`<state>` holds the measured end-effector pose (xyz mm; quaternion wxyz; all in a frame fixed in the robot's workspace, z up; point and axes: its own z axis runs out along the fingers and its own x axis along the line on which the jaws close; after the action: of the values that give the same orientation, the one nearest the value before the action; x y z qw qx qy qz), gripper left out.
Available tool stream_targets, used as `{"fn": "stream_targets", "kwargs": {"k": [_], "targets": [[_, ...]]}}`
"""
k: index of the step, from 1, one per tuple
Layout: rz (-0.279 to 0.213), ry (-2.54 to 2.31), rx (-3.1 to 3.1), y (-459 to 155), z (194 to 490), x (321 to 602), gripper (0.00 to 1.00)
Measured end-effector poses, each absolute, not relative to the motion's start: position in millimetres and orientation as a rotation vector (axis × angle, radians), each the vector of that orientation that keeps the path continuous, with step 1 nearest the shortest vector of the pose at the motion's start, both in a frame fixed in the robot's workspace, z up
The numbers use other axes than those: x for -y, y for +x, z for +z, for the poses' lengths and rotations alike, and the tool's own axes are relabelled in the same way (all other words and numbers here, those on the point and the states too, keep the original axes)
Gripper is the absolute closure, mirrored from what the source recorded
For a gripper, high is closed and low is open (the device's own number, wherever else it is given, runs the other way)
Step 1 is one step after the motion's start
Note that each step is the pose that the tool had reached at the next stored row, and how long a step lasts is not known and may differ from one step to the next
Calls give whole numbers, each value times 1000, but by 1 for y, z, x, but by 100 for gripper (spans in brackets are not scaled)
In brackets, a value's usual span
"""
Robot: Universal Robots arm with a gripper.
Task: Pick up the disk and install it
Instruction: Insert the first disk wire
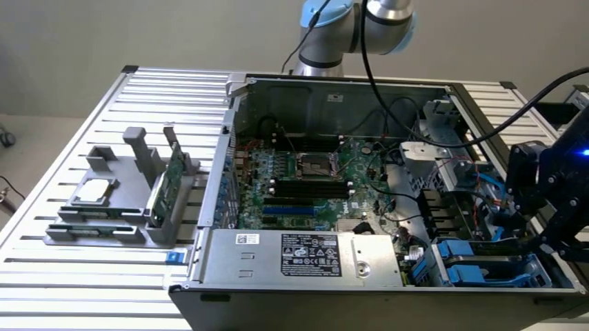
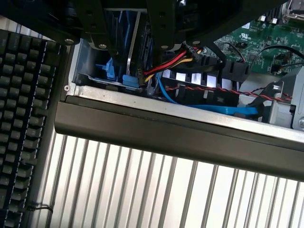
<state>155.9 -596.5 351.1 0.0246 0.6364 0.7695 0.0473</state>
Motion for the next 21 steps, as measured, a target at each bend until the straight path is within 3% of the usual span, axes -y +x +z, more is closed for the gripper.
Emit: {"fn": "stream_targets", "kwargs": {"k": [21], "targets": [[253,1924,-2482,156,336,614,63]]}}
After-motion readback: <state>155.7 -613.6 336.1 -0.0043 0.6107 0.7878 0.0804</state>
